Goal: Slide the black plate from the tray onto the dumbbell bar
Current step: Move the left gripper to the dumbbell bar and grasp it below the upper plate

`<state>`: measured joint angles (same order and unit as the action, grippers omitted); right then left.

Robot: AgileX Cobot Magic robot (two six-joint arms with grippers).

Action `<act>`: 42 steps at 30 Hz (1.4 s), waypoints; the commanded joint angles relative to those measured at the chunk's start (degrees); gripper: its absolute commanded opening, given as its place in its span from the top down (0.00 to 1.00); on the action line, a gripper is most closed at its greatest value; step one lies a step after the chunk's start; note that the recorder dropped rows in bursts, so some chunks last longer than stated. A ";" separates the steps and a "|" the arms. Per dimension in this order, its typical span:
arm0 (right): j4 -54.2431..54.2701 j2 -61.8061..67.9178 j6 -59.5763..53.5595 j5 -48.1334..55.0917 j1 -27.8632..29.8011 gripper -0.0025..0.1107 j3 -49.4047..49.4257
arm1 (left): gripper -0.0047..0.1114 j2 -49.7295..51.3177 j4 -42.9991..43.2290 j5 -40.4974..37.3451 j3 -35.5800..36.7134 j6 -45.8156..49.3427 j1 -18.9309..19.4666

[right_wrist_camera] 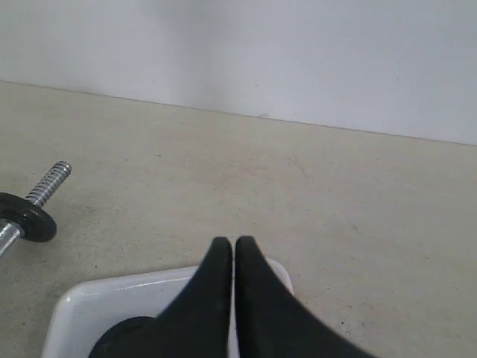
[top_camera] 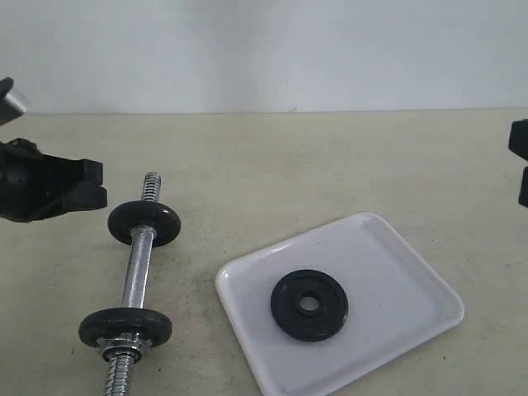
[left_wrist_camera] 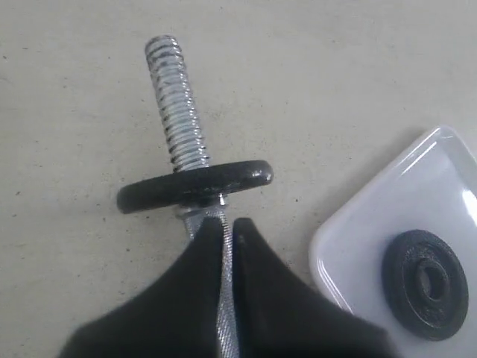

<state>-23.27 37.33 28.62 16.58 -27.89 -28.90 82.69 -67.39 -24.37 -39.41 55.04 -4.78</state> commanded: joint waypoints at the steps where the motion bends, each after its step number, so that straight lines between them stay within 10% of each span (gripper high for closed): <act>1: 2.63 -0.06 -1.81 -1.04 -0.06 0.98 -0.36 | 0.92 7.73 -4.18 -7.70 -3.55 4.62 -0.64; 8: 6.69 -0.06 -6.01 -1.20 -0.06 0.98 -0.36 | 0.86 11.66 -3.49 -6.81 -3.94 5.20 -0.64; 16: 9.22 -0.06 -8.45 -1.30 -0.06 0.98 -0.36 | 0.39 11.78 -3.26 -7.24 -3.94 5.20 -0.64; 42: 9.73 -0.06 -8.72 -1.80 -0.06 0.98 -0.36 | 0.52 21.09 -21.95 -5.88 -4.81 21.63 -0.64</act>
<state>-13.60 37.33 20.19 15.28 -27.89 -28.90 103.70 -88.04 -30.12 -43.96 74.92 -5.25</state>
